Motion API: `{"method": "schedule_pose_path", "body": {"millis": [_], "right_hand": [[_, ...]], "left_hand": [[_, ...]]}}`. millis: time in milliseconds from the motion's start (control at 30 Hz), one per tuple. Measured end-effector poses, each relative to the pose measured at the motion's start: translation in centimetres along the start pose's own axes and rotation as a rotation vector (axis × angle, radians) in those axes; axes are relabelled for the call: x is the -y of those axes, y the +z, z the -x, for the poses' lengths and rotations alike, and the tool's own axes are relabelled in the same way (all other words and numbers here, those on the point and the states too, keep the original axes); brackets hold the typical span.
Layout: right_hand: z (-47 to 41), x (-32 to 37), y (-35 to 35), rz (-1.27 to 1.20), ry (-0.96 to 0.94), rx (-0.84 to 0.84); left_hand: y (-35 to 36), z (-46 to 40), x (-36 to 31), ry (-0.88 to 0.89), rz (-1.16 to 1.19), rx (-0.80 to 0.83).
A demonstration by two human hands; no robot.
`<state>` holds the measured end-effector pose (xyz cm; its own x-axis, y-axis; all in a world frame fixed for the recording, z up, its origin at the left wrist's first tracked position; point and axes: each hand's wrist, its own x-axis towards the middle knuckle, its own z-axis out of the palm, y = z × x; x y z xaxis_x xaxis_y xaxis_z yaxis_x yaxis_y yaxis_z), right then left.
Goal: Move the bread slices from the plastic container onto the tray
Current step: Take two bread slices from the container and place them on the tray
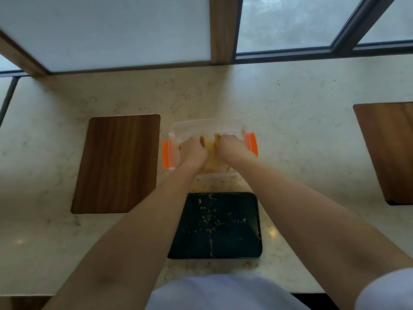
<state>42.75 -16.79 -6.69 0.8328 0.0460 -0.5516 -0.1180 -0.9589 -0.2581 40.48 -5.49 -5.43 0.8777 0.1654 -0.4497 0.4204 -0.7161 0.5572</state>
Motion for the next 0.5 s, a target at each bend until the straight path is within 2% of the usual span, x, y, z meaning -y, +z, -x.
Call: {"method": "schedule_pose_path", "body": {"millis": [167, 367, 500], "right_hand": [[3.9, 0.5, -3.9, 0.009, -0.071, -0.164], [12.4, 0.9, -7.6, -0.282, -0.264, -0.262], [17.5, 0.4, -4.9, -0.521, -0.334, -0.257]], "left_hand": [[-3.2, 2.1, 0.2, 0.136, 0.122, -0.078], [-8.7, 8.5, 2.8, 0.218, 0.253, -0.108], [-9.8, 14.0, 7.0, 0.202, 0.358, -0.088]]}}
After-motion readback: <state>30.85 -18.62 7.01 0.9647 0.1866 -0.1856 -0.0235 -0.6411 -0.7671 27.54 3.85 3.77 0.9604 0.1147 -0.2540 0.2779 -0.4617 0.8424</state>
